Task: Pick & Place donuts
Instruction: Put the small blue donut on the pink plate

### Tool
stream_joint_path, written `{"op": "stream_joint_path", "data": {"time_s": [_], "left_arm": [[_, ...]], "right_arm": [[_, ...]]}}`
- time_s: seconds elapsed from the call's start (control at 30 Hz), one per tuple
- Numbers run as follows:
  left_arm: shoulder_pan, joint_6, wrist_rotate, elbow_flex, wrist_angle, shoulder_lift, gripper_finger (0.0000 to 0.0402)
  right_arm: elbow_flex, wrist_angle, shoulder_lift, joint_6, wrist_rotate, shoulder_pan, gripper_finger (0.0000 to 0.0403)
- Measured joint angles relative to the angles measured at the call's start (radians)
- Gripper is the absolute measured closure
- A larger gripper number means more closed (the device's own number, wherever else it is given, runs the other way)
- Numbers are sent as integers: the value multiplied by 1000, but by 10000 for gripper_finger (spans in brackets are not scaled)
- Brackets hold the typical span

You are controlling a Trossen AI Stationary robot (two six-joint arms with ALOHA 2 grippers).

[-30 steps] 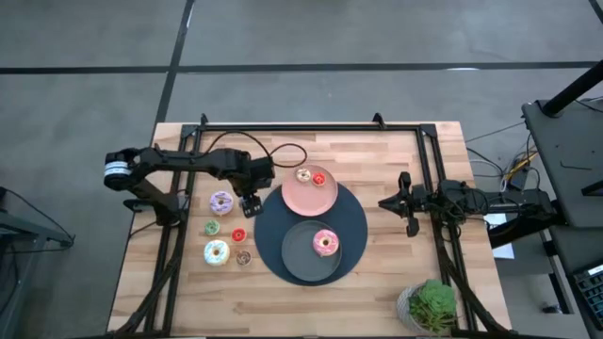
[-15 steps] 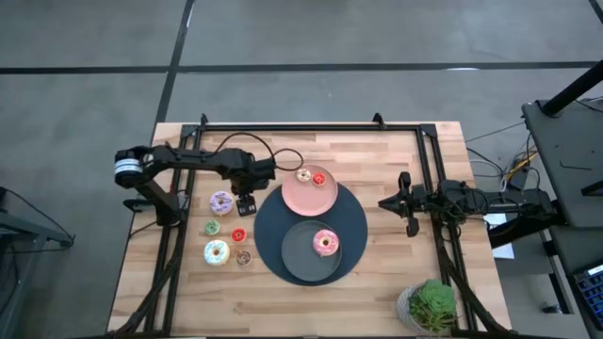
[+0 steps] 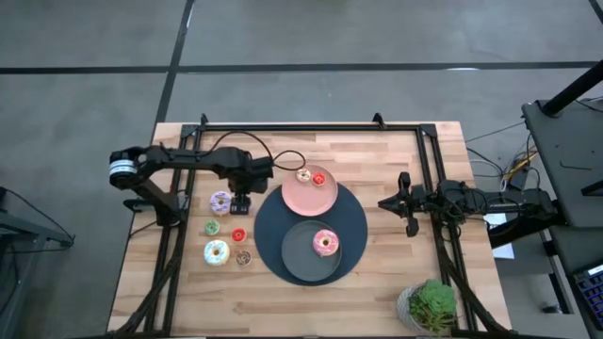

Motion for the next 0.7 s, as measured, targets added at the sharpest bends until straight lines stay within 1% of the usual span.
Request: {"op": "stream_joint_path", "data": {"time_s": [0.3,0.5,0.7], "left_arm": [[-4,4,-2,-8,2,-52,197],[-5,-5,-2,-40,3,-54,197],[-5,-13,2,-80,43,-56,197]], "right_arm": [[0,0,0,0,0,0,374],[0,0,0,0,-1,0,374],[0,0,0,0,0,0,374]]}}
